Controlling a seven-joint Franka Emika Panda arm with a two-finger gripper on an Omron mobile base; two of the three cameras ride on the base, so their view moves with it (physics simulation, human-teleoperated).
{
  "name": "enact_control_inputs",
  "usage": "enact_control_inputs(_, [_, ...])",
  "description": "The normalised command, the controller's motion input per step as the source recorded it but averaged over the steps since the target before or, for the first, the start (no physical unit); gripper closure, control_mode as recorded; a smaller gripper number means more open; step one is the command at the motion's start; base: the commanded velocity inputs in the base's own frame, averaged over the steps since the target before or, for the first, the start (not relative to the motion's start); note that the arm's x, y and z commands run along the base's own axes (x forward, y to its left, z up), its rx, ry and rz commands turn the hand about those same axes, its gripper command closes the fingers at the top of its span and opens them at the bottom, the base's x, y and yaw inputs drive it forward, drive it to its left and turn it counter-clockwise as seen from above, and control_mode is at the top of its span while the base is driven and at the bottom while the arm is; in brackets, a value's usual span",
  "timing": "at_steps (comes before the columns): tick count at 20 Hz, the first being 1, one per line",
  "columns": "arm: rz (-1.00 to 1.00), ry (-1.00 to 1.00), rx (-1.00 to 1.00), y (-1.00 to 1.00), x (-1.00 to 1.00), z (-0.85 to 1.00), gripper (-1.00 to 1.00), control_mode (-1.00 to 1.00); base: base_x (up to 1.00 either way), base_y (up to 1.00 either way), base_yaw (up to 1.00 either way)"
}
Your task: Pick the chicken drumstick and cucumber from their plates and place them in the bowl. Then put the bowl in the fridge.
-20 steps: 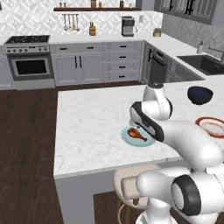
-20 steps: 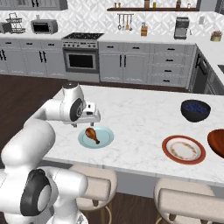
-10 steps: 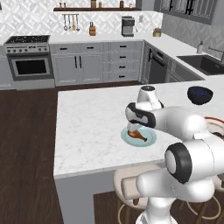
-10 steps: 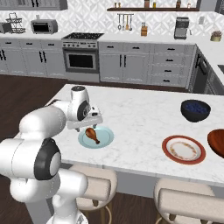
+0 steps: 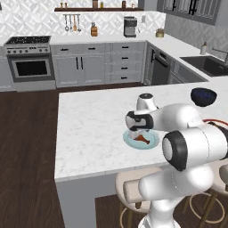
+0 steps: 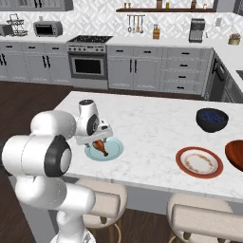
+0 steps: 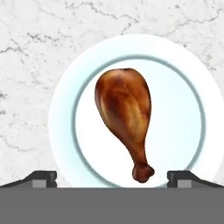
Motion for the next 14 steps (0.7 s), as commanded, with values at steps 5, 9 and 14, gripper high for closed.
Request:
enact_control_inputs(5, [0.03,0.00,0.00,-0.02,0.30,-0.24,-1.00,-1.00,0.00,0.00,0.00])
enact_control_inputs(9, [0.01,0.00,0.00,0.00,0.39,-0.28,-1.00,-1.00,0.00,0.00,0.00])
enact_control_inputs(14, [0.01,0.00,0.00,0.00,0.31,-0.28,-1.00,-1.00,0.00,0.00,0.00])
